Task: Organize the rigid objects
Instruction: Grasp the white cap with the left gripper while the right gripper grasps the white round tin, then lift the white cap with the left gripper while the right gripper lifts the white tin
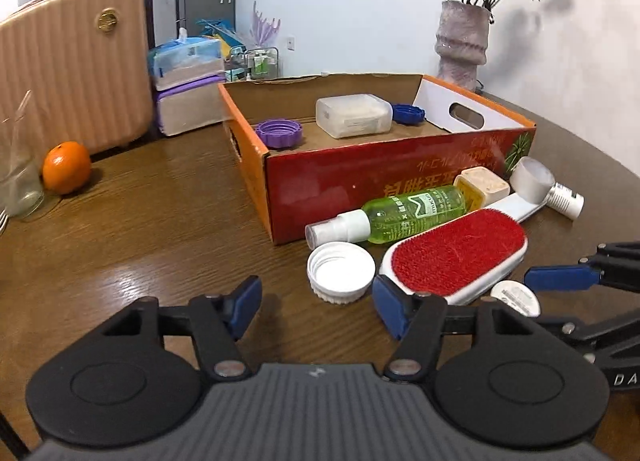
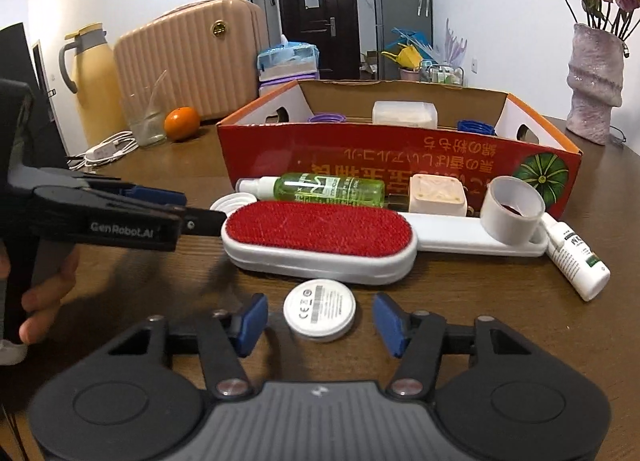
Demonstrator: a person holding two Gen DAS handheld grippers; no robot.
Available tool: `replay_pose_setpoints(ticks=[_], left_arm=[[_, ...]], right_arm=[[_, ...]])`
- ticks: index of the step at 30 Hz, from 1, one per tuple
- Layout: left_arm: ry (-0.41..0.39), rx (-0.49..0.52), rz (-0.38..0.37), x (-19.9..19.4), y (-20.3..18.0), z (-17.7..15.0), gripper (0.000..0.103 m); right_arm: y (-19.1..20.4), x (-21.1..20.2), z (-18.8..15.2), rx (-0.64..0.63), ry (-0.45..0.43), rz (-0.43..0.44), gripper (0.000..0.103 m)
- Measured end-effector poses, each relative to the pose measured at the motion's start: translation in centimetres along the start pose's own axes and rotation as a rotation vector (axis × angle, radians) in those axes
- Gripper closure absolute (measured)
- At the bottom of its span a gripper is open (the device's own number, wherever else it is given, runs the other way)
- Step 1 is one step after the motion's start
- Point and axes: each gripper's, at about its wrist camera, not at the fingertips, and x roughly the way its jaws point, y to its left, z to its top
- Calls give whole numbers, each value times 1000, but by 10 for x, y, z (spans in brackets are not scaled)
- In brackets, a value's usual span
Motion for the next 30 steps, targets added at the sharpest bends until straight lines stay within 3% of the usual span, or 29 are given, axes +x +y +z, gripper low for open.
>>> replay_pose_setpoints(ticks=[1,6,13,17,24,30], left_arm=[[7,-4,-9,3,0,1,48],[8,5,-26,12,-5,4,62],[-22,9,-6,-6,-17,-3,63],[-61,-1,58,-43,-26,-9,63],[-198,-22,132,-132,-66,-28,63],[-323,-81,212,-209,-107,-64,63]], right_arm=[[0,0,1,-8,0,-5,64],[-8,0,3,11,-3,6,64],[-9,-8,0,-8,-16,-11,64],[-8,-33,-3,-3,-71,-1,64],[-8,-98,-16,-28,-152,2,64],[-11,-173,-39,-64,-263,-21,64]])
